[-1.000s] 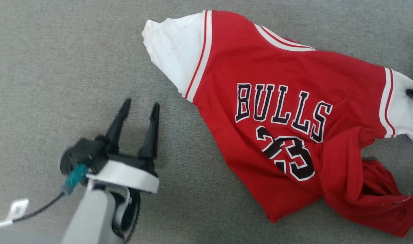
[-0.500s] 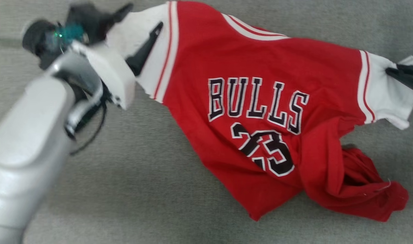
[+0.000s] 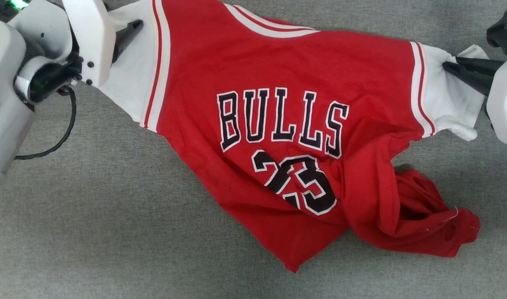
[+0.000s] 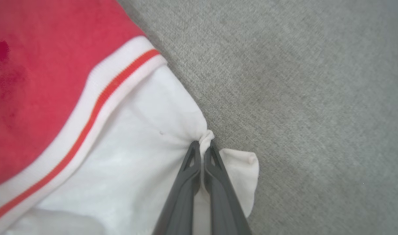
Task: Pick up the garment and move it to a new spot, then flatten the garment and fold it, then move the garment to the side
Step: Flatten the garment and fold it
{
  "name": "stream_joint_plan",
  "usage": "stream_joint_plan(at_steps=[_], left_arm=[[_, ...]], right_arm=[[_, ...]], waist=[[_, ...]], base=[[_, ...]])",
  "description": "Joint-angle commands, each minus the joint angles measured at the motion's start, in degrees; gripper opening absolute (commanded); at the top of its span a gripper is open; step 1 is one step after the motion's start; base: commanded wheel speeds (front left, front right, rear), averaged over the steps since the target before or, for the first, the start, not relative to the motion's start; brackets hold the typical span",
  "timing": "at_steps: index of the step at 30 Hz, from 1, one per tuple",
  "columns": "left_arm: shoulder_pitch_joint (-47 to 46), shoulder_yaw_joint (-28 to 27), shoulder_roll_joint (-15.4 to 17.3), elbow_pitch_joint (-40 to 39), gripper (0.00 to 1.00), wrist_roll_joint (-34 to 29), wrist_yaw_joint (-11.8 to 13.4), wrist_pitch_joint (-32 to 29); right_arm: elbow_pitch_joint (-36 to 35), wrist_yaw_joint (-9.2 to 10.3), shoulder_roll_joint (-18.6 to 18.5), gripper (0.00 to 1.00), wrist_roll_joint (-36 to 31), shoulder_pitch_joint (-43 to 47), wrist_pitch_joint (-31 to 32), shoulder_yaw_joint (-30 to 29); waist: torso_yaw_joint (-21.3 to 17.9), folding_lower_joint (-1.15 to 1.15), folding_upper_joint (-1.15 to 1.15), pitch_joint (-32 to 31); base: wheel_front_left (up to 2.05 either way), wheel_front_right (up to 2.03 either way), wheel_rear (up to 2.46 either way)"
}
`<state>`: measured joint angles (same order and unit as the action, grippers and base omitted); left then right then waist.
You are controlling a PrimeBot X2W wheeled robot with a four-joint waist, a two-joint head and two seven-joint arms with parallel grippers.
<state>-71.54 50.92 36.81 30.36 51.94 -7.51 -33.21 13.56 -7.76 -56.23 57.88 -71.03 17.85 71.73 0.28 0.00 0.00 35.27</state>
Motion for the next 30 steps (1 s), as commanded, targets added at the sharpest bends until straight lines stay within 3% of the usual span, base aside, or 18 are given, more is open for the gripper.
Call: stream_joint_plan(at_steps=[1,4,6,7,8,9,18,22,30], left_arm=[[0.5,0.8,0.3,0.5,1.0,0.8,0.1,-1.0],[0.6,2.7,0.9,1.6,1.0,4.4,0.1,-4.1],[0.9,3.7,0.9,1.7,0.44,5.8,0.1,-4.7],[0.8,4.1,1.0,1.7,0.29,6.4,0.1,-4.6],[0.8,4.1,1.0,1.7,0.29,6.4,0.1,-4.6],[0.8,4.5,1.0,1.7,0.0,6.9,0.1,-4.2],[-1.6,5.0,1.1,3.7,0.0,6.5,0.1,4.5],[-3.6,4.4,0.6,5.0,0.0,5.4,0.1,12.4],[-8.4,-2.7,-5.6,11.7,0.0,10.9,0.1,25.8]], right_arm=[[2.0,0.5,0.2,0.0,-0.8,3.1,1.4,2.8],[2.2,0.48,0.5,0.0,-0.4,3.1,0.8,2.8],[2.2,0.47,0.6,0.0,0.1,3.1,0.1,2.8],[2.1,0.47,0.7,0.0,0.4,3.0,-0.3,2.7],[2.1,0.47,0.7,0.0,0.4,3.0,-0.3,2.7],[2.1,0.47,0.7,0.0,0.6,2.8,-0.7,2.7],[4.1,0.41,0.2,0.0,4.3,-1.2,-7.4,1.1],[5.7,0.41,0.0,0.0,5.9,-3.8,-10.9,-1.2],[13.8,0.33,3.3,0.0,12.8,-11.5,-14.5,-8.9]], waist=[[0.0,0.0,0.0,0.0],[-0.1,0.0,0.0,0.0],[-0.2,0.0,0.0,-0.1],[-0.2,0.0,0.0,-0.1],[-0.2,0.0,0.0,-0.1],[-0.3,0.0,0.0,-0.2],[-0.9,0.0,0.0,-2.3],[-1.3,0.0,0.0,-3.5],[-2.1,0.0,0.0,-5.1]], base=[[0.0,0.0,0.0],[0.0,0.0,0.0],[0.0,0.0,0.0],[0.0,0.0,0.0],[0.0,0.0,0.0],[0.0,0.0,0.0],[0.0,0.0,0.0],[0.0,0.0,0.0],[0.0,0.0,0.0]])
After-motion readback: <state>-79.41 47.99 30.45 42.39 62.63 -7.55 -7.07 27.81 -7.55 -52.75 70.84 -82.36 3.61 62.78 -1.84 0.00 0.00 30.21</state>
